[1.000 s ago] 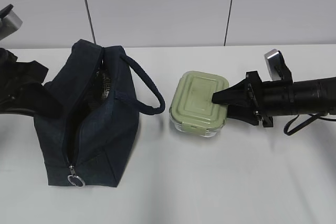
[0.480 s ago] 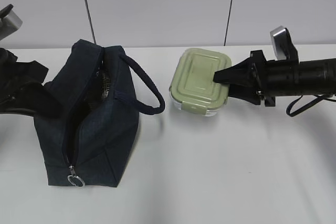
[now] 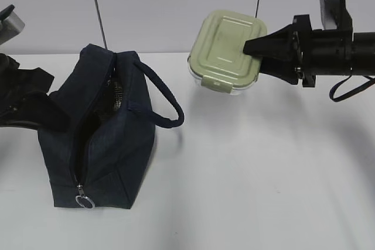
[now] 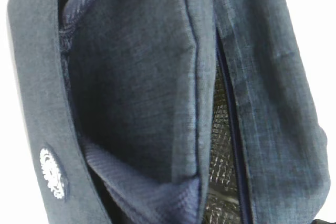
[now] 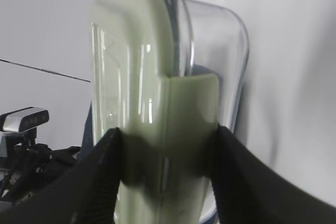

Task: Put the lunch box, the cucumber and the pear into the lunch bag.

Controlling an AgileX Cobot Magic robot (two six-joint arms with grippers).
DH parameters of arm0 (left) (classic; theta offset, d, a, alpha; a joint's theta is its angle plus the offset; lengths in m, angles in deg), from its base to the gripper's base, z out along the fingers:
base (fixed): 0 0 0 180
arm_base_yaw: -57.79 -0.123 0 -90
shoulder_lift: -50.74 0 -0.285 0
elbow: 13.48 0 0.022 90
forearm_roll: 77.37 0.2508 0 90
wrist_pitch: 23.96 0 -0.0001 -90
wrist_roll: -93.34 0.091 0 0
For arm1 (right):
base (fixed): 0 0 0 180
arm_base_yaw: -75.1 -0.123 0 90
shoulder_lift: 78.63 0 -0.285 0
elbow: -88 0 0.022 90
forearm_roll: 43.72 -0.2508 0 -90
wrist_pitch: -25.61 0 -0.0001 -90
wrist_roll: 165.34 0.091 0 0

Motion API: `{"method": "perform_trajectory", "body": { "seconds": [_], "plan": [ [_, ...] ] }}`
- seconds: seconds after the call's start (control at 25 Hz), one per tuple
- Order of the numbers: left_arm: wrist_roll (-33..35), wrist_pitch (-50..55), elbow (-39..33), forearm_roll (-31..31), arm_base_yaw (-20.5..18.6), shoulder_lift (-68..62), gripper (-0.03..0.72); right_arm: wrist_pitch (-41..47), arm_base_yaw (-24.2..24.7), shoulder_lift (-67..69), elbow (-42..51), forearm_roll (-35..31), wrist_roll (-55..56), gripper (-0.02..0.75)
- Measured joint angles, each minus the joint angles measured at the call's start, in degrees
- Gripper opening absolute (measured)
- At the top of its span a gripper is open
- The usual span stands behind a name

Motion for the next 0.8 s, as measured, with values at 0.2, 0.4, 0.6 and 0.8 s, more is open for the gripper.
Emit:
{"method": "perform_trajectory", "body": {
  "seconds": [0.2, 0.4, 0.6, 0.8],
  "plan": [
    [0.00, -0.04, 0.00, 0.00, 0.00, 0.00, 0.001, 0.30, -2.41, -2.08, -2.49, -0.36, 1.78, 0.372],
    [0.00, -0.11, 0.00, 0.00, 0.00, 0.00, 0.001, 0.48, -6.88, -2.20, -7.03, -0.36, 3.38, 0.372],
    [0.00, -0.36, 0.00, 0.00, 0.00, 0.00, 0.001, 1.12, -13.23, -2.20, -11.09, -0.15, 4.05, 0.372],
    [0.00, -0.73, 0.00, 0.00, 0.00, 0.00, 0.001, -0.30, -18.12, -2.20, -12.76, -0.04, 4.13, 0.372]
  ]
}}
